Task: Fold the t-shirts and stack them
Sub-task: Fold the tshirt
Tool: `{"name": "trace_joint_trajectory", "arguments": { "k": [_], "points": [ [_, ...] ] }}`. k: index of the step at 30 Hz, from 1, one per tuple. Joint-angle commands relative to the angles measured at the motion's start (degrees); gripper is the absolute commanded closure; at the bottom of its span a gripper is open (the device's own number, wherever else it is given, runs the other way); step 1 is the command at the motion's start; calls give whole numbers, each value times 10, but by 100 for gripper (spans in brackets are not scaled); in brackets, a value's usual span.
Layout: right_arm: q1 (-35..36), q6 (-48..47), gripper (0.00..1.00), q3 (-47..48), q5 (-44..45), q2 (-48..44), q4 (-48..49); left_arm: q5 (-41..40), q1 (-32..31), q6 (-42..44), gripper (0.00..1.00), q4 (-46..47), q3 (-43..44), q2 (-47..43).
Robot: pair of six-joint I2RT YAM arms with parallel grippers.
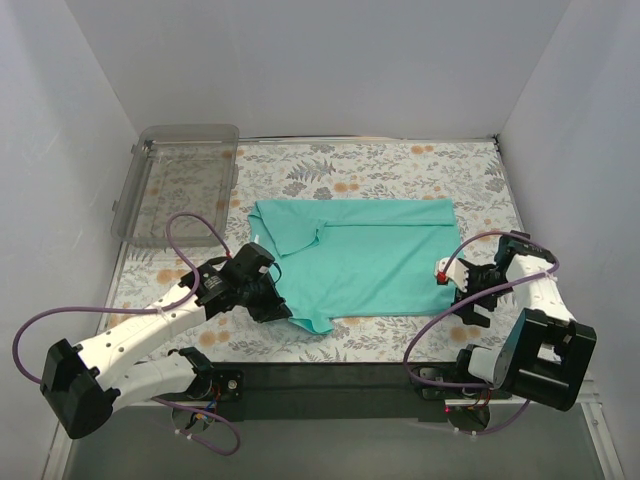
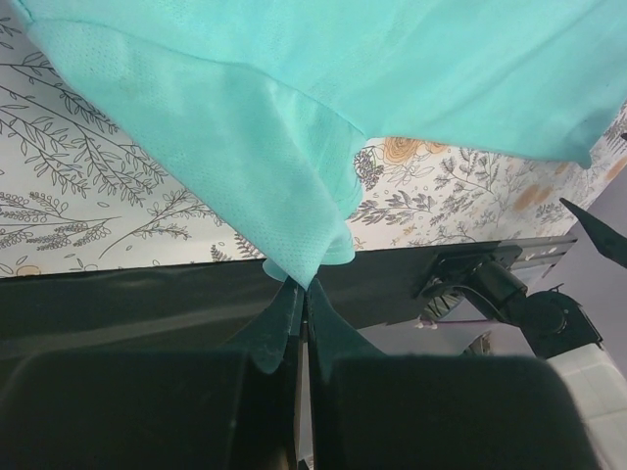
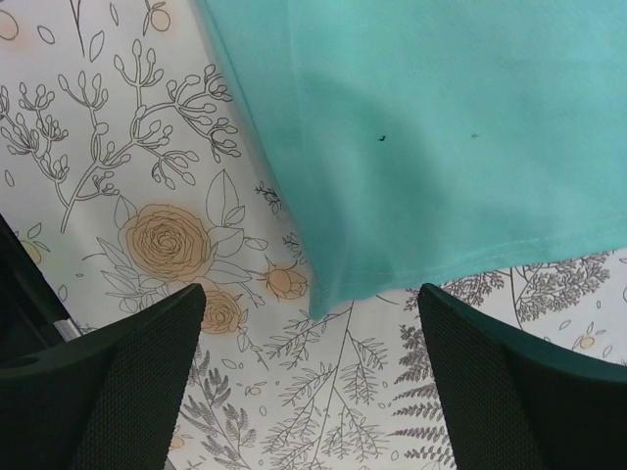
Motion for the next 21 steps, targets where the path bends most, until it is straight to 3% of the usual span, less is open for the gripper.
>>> {"name": "trace_joint_trajectory", "arguments": {
  "k": [1,9,13,16,17,19,21],
  "points": [
    [-1,-79,22,10,-5,21,-12,9,-2,6,100,13,-8,-7],
    [1,-83,35,10,-15,62,13,16,-2,3,100,23,-28,-15],
    [6,-73,48,4,-14,78,29,17,-2,5,100,23,-26,-11],
    [7,-68,61,0,-13,84,32,13,-2,4,100,18,-25,-15],
    [7,-65,79,-1,-13,78,29,12,-2,3,100,16,-26,-15],
    [7,-59,98,0,-17,66,29,10,-2,2,100,15,-24,-15],
    [7,-60,99,4,-27,44,18,5,-2,2,100,11,-19,-15]
  ]
}}
